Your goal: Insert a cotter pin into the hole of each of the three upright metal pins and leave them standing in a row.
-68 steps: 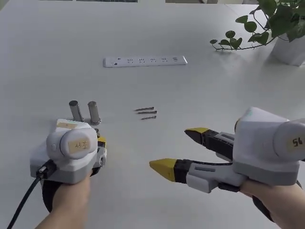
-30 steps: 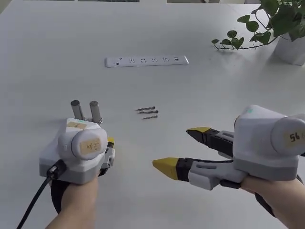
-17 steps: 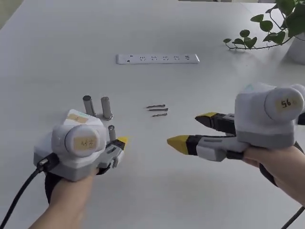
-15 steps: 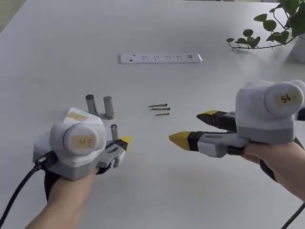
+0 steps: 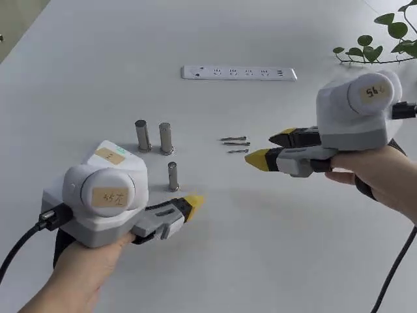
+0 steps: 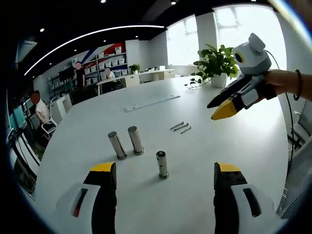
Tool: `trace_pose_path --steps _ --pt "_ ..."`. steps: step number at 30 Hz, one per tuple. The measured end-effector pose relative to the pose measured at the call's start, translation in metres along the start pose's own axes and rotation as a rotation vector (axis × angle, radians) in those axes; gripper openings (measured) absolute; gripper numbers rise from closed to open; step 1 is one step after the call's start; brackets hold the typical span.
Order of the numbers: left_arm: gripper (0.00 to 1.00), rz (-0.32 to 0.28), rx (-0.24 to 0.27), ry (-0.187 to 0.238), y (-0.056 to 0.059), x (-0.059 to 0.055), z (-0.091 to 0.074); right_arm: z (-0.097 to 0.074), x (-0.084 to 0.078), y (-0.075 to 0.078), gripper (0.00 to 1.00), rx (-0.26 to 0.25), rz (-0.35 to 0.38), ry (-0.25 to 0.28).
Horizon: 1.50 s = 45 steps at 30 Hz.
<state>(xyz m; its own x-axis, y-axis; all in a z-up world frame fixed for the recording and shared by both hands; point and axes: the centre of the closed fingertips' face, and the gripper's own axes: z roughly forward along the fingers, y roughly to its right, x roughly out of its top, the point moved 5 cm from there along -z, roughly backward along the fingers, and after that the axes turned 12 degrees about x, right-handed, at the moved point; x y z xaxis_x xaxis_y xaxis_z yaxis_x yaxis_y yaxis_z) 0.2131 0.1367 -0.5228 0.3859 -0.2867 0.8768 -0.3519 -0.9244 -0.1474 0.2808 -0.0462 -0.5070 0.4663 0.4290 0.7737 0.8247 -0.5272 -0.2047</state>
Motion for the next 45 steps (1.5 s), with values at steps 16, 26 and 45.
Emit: trace_pose_path --steps 16,26,45 --pt "0.99 -0.030 -0.096 0.044 0.004 0.008 -0.014 0.037 0.000 0.032 0.25 0.055 -0.028 -0.148" --pt "0.98 -0.037 -0.106 0.033 -0.001 0.004 -0.019 0.054 -0.005 0.049 0.20 0.070 -0.123 -0.294" --pt "0.88 -0.036 -0.124 0.032 0.001 0.001 -0.026 0.068 -0.011 0.061 0.09 0.096 -0.148 -0.393"
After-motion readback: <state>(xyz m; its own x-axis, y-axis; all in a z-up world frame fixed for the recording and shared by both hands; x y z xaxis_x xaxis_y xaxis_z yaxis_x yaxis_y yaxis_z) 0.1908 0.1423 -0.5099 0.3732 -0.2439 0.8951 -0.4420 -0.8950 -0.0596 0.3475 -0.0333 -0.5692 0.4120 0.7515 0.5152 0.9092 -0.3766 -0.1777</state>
